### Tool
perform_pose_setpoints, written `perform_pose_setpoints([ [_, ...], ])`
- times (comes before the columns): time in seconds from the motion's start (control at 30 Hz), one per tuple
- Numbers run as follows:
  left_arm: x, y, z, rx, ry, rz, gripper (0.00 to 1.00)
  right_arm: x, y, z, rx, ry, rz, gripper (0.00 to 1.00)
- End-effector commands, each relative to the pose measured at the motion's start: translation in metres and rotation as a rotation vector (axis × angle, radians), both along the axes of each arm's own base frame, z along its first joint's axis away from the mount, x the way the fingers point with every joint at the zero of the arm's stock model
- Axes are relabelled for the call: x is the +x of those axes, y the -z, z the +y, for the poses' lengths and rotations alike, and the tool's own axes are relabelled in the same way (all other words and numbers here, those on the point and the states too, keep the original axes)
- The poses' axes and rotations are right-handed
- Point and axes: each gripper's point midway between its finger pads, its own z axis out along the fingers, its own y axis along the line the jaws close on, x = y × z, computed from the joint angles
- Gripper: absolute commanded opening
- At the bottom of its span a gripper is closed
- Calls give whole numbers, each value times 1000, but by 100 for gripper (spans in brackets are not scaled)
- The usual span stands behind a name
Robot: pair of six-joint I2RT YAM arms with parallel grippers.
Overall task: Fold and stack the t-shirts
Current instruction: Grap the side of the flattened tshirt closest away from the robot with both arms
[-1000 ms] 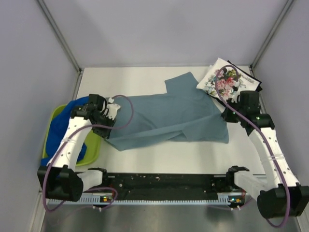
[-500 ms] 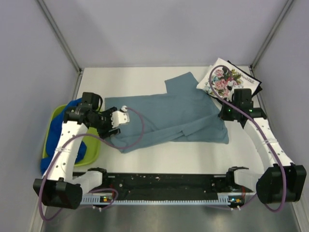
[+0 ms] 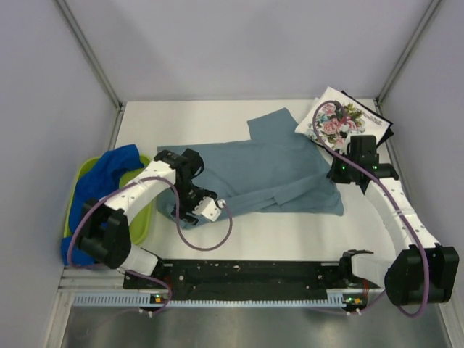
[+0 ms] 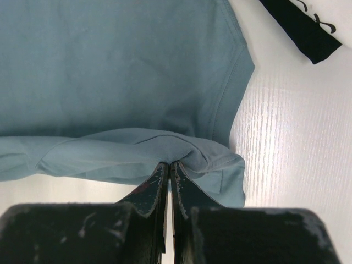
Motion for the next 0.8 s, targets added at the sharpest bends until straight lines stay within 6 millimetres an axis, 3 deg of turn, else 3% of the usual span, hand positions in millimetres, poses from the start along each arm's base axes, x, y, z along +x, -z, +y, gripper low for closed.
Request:
perform_pose_setpoints([
  [0.0, 8, 22, 16, 125, 122, 35, 72, 5, -8, -3, -4, 4, -50, 0],
  [0.17, 13, 42, 28, 207, 143, 48, 66, 3, -8, -5, -10, 8, -55, 0],
  [0.37, 27, 54, 34, 257, 123, 5, 66, 4, -7, -4, -10, 1, -51, 0],
  [0.63, 10, 61, 48, 307, 137, 58, 59, 5, -9, -4, -10, 1, -58, 0],
  [0.77, 5, 61, 44, 282, 117, 78, 52, 5, -10, -4, -6, 0, -60, 0],
])
